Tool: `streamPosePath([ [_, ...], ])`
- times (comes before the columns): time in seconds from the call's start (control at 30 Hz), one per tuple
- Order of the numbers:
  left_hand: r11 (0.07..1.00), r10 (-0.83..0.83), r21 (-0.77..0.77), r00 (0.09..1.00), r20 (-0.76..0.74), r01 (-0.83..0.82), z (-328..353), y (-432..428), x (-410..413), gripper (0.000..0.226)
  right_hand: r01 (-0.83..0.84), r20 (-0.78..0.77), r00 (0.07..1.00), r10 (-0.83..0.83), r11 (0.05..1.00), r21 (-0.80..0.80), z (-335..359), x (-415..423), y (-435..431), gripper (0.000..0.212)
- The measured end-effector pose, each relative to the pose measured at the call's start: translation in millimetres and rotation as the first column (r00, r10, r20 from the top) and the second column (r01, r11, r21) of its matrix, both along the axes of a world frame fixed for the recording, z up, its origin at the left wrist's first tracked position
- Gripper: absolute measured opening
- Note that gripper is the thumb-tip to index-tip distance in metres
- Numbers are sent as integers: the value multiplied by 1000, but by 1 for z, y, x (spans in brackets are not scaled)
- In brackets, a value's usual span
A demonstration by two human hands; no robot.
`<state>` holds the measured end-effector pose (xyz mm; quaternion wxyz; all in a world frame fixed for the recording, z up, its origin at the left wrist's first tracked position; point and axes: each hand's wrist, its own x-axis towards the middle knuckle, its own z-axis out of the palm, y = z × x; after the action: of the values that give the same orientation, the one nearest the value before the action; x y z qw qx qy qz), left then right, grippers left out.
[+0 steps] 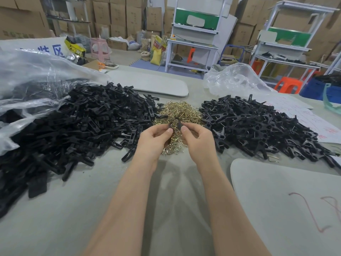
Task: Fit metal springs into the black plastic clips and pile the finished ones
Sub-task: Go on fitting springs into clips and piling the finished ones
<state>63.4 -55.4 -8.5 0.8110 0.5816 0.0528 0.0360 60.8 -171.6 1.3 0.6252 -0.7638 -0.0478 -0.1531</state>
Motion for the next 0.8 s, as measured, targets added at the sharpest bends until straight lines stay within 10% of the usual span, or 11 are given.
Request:
streamPosePath([
  [0.33, 999, 23, -38, 999, 22, -22, 0, -2, 0, 12, -31, 29, 999, 33, 997, -68, 1, -1, -1, 17],
  [0.8, 990, -23, -141, 998, 52, 30, 10, 0, -7, 5, -111, -104, 985, 137, 968, 226, 8, -5, 0, 22],
])
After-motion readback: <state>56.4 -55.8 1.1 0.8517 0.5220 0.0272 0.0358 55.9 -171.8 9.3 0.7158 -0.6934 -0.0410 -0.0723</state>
